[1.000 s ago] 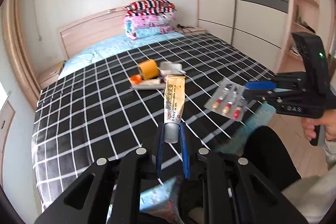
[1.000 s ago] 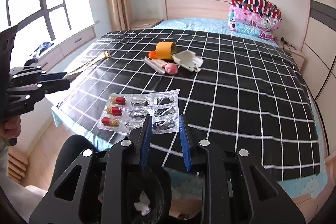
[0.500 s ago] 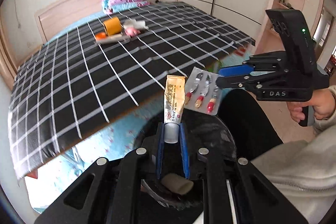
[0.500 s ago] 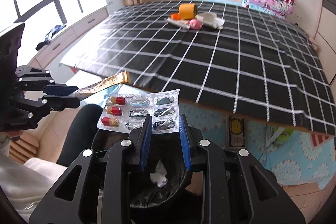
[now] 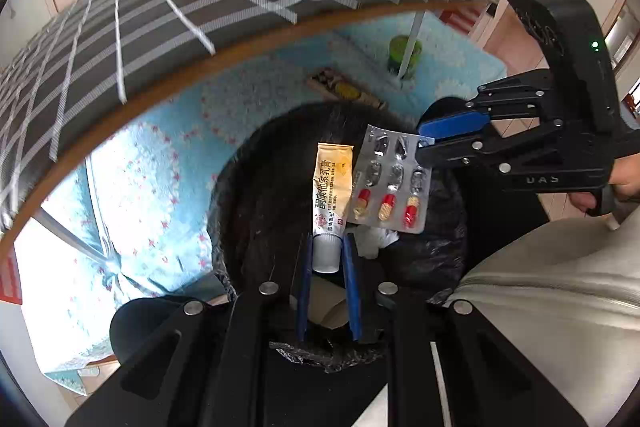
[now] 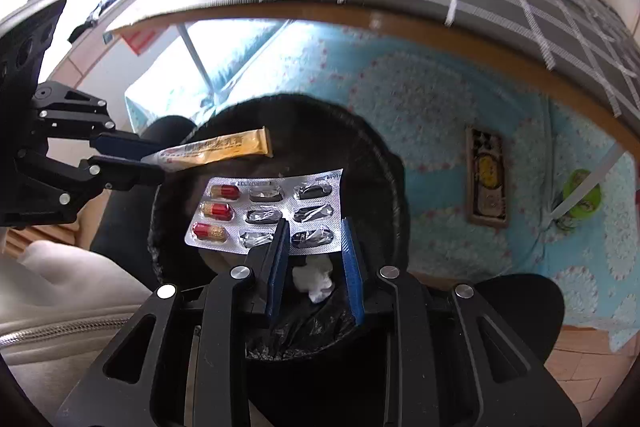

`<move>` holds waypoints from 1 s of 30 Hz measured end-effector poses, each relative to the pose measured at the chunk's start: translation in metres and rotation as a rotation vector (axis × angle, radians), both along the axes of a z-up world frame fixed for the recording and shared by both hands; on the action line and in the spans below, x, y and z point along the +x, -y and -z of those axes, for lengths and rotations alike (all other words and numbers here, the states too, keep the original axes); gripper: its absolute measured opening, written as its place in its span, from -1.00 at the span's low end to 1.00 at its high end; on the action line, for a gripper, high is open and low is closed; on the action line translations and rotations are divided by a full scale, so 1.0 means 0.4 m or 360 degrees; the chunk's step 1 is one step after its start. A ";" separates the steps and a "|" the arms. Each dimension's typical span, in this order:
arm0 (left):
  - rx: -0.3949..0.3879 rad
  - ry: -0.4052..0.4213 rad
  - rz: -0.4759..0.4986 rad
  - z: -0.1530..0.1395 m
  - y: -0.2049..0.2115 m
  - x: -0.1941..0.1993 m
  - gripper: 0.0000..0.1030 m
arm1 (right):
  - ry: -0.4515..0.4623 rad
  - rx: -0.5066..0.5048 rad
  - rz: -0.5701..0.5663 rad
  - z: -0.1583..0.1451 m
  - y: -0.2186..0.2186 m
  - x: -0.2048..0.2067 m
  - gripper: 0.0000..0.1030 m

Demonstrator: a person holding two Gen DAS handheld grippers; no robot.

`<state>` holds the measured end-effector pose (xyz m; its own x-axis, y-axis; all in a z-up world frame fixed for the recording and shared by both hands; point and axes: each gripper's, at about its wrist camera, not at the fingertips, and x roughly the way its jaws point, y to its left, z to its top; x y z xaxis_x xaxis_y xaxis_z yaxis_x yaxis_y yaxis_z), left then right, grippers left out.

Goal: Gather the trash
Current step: 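Open both tools to drop the ointment tube and blister pack into the bin, then move both tools back toward the remaining items on the bed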

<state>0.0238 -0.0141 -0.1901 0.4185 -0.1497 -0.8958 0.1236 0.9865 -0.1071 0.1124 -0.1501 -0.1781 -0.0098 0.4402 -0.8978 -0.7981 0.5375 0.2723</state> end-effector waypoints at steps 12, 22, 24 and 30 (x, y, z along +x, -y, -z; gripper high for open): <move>-0.0060 -0.0168 -0.0037 0.095 -0.019 0.031 -0.66 | -0.0131 -0.0117 -0.0026 0.081 -0.028 -0.005 -0.25; -0.0127 -0.0053 -0.0087 0.035 -0.035 0.020 -0.17 | -0.0088 -0.0056 0.0052 0.045 -0.008 0.044 -0.12; -0.0124 -0.0022 -0.0087 0.014 -0.033 0.020 -0.17 | -0.0076 -0.0041 0.0059 0.031 -0.005 0.053 -0.12; -0.0101 0.0104 -0.0077 -0.061 -0.036 0.025 -0.17 | 0.0022 0.0045 0.0065 -0.038 -0.002 0.068 -0.12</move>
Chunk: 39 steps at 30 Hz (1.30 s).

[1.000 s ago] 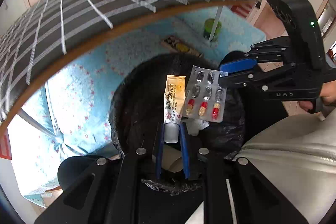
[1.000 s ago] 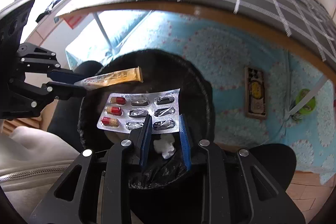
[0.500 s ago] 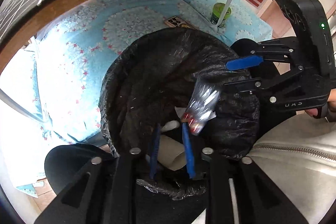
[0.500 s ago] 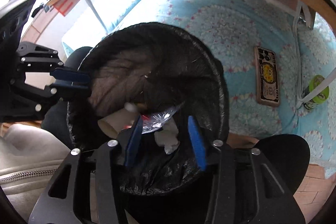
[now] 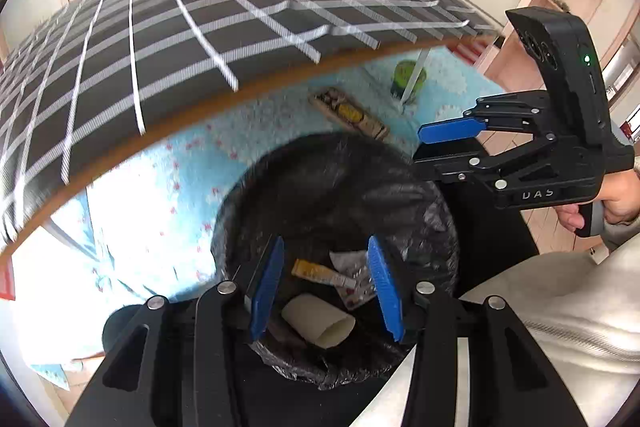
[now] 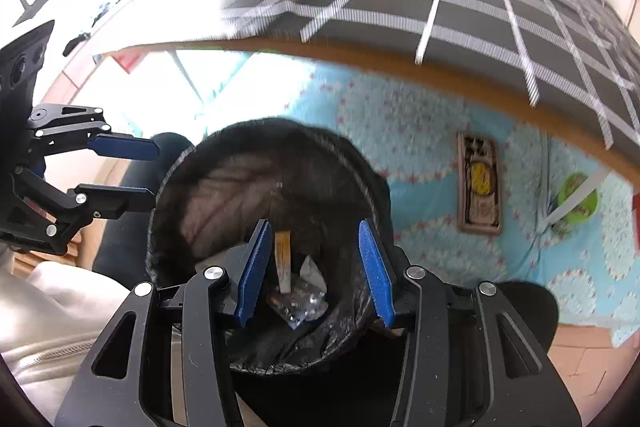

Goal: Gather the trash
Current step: 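Move both tools back toward the remaining items on the bed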

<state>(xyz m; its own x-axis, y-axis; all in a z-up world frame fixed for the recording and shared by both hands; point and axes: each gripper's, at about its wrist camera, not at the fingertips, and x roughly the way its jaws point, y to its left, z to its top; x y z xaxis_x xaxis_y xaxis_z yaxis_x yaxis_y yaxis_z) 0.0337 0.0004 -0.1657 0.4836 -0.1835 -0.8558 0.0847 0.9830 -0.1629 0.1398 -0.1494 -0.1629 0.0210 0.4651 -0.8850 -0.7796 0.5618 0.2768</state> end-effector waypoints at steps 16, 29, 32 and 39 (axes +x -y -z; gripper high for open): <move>0.0198 0.0265 0.0036 -0.177 -0.038 0.070 -0.17 | 0.0226 0.0167 -0.0044 -0.150 -0.012 0.066 -0.12; 0.0284 0.0342 0.0013 -0.242 -0.155 0.202 -0.17 | 0.0324 0.0229 -0.0029 -0.205 -0.065 0.179 -0.12; 0.0268 0.0344 -0.0009 -0.249 -0.191 0.239 -0.17 | 0.0344 0.0247 -0.0017 -0.214 -0.080 0.210 -0.12; 0.0168 0.0344 -0.0083 -0.253 -0.274 0.332 -0.17 | 0.0356 0.0275 0.0010 -0.213 -0.129 0.293 -0.12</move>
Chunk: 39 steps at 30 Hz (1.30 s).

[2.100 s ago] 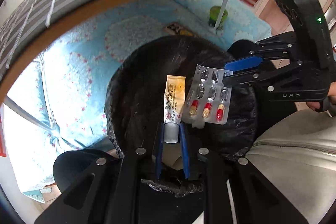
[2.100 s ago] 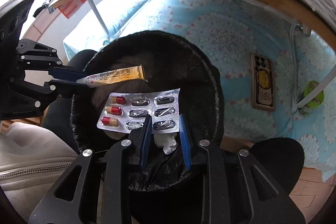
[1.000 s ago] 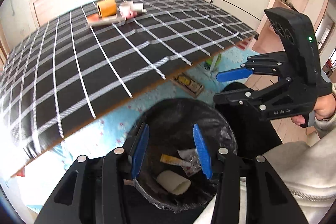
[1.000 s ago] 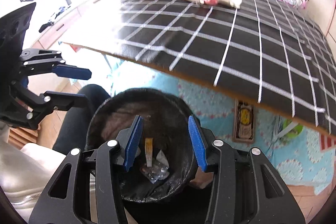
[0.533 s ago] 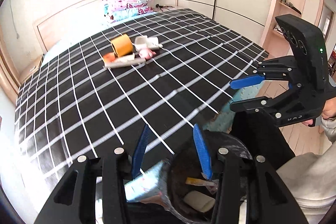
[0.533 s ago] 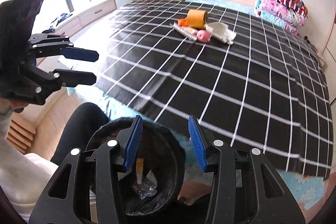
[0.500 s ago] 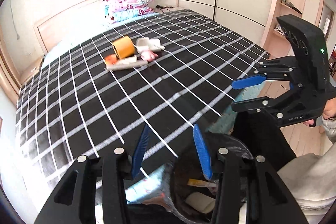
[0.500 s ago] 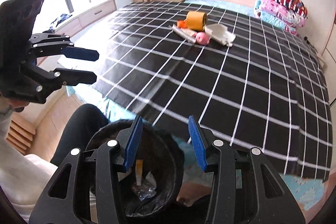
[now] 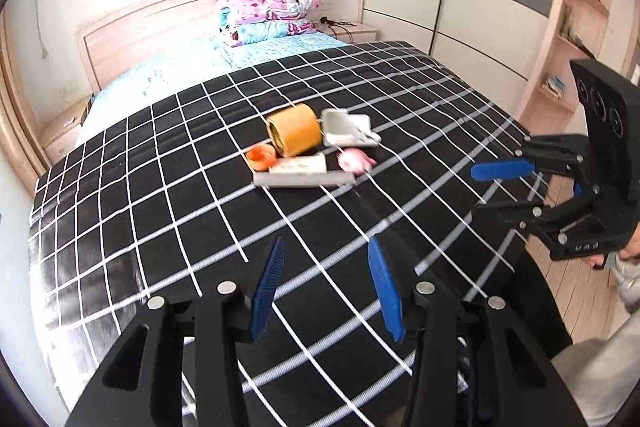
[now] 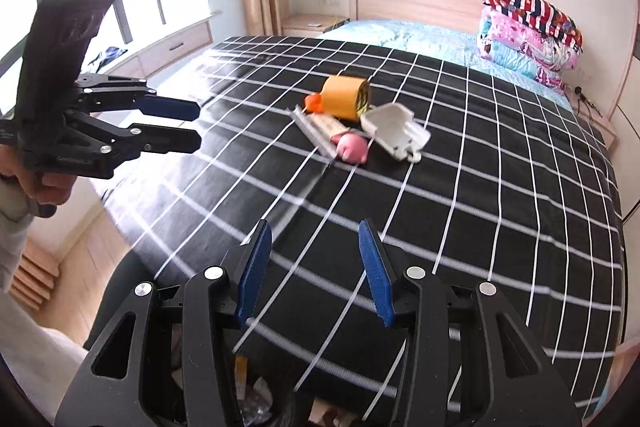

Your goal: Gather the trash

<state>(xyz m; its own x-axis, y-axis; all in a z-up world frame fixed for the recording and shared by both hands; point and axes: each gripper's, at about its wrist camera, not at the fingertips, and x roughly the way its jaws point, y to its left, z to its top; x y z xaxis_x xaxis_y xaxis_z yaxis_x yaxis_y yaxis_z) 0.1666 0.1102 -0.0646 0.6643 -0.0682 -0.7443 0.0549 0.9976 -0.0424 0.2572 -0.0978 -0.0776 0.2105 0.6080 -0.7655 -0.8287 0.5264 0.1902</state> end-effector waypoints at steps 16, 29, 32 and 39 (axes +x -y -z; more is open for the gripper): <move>-0.0289 -0.0051 -0.0160 0.060 -0.136 0.183 -0.18 | -0.0053 0.0029 0.0030 0.048 -0.101 0.115 -0.12; -0.0369 -0.0101 -0.0251 0.107 -0.173 0.240 -0.18 | -0.0113 0.0029 0.0086 0.088 -0.151 0.167 -0.12; -0.0399 -0.0126 -0.0234 0.124 -0.169 0.239 -0.21 | -0.0145 0.0024 0.0099 0.103 -0.151 0.172 -0.13; -0.0386 -0.0127 -0.0225 0.134 -0.162 0.229 -0.50 | -0.0217 0.0029 0.0094 0.124 -0.144 0.178 -0.41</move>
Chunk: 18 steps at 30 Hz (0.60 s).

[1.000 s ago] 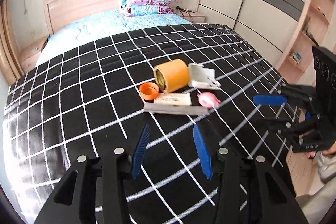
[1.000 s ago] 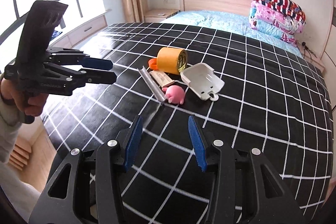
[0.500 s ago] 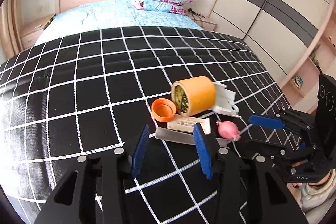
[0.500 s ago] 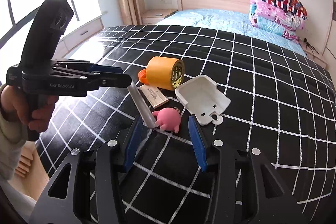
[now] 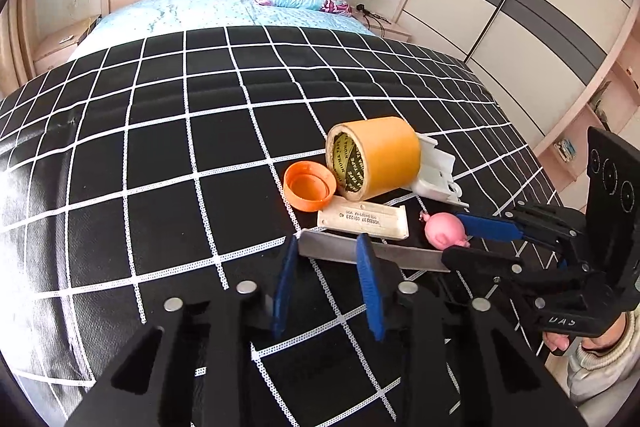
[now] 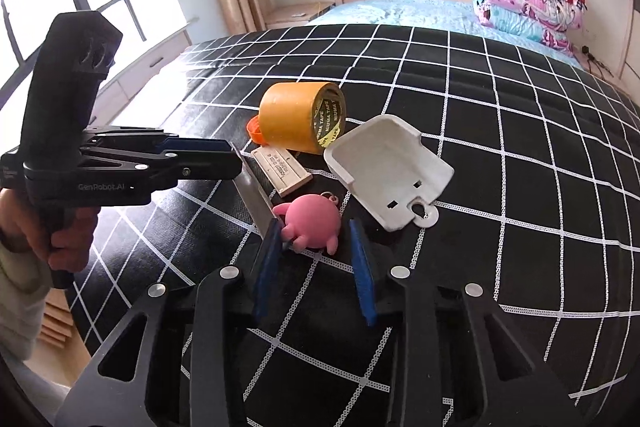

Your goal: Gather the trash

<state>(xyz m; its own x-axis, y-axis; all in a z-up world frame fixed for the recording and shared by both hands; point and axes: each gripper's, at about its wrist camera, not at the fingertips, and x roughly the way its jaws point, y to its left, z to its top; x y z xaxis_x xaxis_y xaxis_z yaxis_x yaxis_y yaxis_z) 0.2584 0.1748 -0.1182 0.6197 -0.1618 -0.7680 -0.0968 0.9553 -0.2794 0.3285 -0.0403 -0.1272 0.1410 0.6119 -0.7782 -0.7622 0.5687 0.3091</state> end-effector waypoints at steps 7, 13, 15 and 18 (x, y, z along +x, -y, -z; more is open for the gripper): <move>-0.0019 0.0032 -0.0057 -0.007 -0.021 -0.029 -0.89 | -0.0016 0.0020 0.0007 0.000 0.009 -0.011 -0.43; -0.0045 0.0072 -0.0054 -0.023 -0.026 -0.055 -1.00 | -0.0011 0.0028 0.0016 -0.006 0.020 -0.025 -0.45; -0.0112 0.0057 -0.0069 -0.024 -0.031 -0.060 -1.00 | -0.0006 0.0024 0.0015 -0.007 0.024 -0.033 -0.45; -0.0230 0.0025 -0.0093 -0.019 -0.038 -0.065 -1.00 | -0.0006 0.0024 0.0013 -0.009 0.028 -0.043 -0.45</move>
